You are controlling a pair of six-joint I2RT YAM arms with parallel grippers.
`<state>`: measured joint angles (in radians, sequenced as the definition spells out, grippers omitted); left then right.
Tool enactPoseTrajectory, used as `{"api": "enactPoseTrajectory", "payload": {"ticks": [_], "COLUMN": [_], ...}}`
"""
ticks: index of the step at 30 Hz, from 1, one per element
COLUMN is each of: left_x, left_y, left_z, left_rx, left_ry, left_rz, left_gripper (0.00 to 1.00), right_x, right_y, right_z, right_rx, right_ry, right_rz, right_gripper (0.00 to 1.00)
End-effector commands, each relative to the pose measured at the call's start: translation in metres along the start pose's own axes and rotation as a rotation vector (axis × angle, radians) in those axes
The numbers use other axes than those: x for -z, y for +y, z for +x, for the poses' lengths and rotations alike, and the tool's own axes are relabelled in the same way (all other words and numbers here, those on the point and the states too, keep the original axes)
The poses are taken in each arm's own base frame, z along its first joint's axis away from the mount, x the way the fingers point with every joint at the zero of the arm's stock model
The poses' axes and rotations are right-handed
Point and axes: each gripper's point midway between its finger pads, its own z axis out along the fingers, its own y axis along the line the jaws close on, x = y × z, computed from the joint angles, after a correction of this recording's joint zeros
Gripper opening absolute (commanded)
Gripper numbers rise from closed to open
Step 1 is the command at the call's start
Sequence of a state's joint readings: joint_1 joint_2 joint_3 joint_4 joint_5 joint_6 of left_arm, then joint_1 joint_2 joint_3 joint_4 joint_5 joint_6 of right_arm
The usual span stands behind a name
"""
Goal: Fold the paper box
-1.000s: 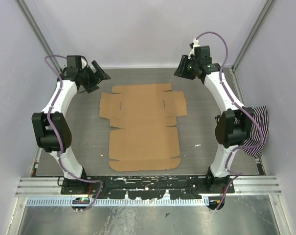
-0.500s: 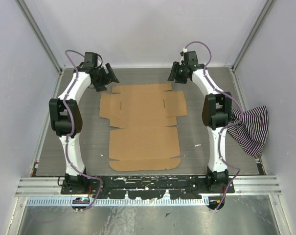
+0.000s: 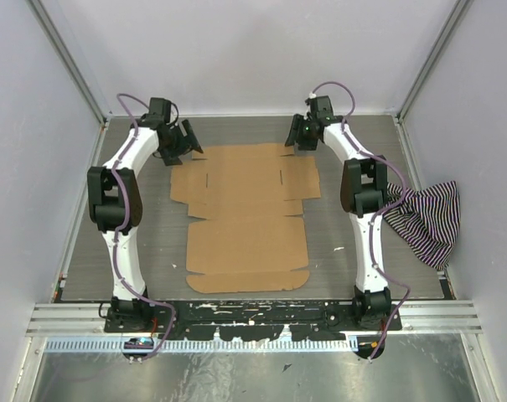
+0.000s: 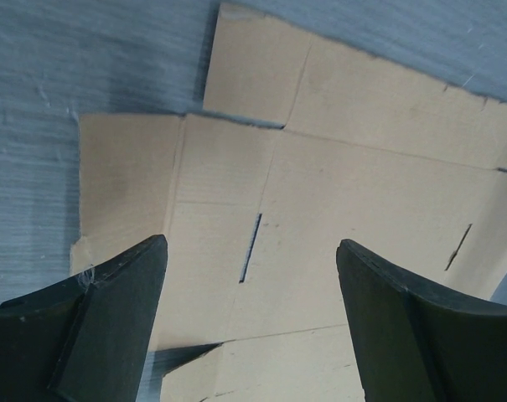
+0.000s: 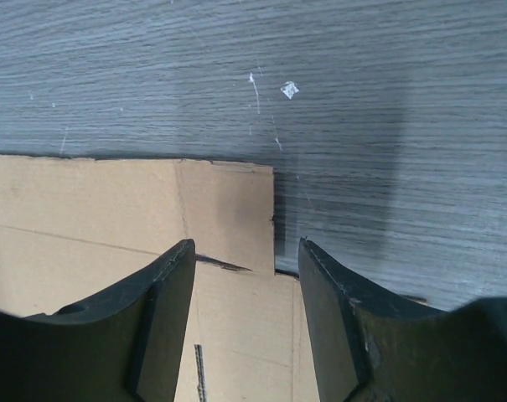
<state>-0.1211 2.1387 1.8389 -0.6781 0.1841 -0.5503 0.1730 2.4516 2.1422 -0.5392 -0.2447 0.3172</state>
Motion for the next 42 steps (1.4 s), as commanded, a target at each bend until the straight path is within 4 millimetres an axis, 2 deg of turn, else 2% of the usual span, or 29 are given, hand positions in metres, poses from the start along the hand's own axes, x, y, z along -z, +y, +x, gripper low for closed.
{"api": "enactPoseTrajectory", "payload": {"ticks": [1,3,15,21,26,27,29,30,42], "left_x": [0.014,0.013,0.018,0.021,0.024,0.025,0.025,0.026,0.016], "left_y": [-0.007,-0.006,-0.004,-0.004,-0.006,-0.006,-0.006,-0.006,-0.006], "left_z": [0.003,0.007,0.017,0.017,0.018,0.018,0.018,0.019,0.024], "left_rx": [-0.018,-0.018,-0.022,-0.022,-0.025,-0.027,-0.034,-0.037,-0.057], "left_ry": [-0.030,-0.027,-0.017,-0.020,-0.026,-0.026,-0.028,-0.027,-0.006], "left_rz": [0.017,0.015,0.002,-0.001,0.000,-0.001,-0.005,-0.008,-0.036], "left_gripper": [0.88,0.88,0.88,0.88,0.88,0.88,0.88,0.85,0.83], "right_x": [0.007,-0.005,-0.018,-0.016,-0.015,-0.004,0.000,0.004,0.068], "right_y": [0.016,0.010,0.024,0.030,0.031,0.036,0.034,0.033,0.018], "right_z": [-0.026,-0.016,-0.002,0.001,0.008,0.000,0.003,0.005,0.046], "right_rx": [0.021,0.016,0.011,0.005,-0.002,0.004,0.004,0.002,0.043], "right_ry": [-0.082,-0.056,-0.030,-0.028,-0.024,-0.045,-0.046,-0.048,-0.076], "right_rz": [-0.042,-0.039,-0.125,-0.143,-0.138,-0.138,-0.115,-0.096,0.053], "right_gripper": [0.58,0.57,0.51,0.38,0.22,0.19,0.13,0.11,0.06]}}
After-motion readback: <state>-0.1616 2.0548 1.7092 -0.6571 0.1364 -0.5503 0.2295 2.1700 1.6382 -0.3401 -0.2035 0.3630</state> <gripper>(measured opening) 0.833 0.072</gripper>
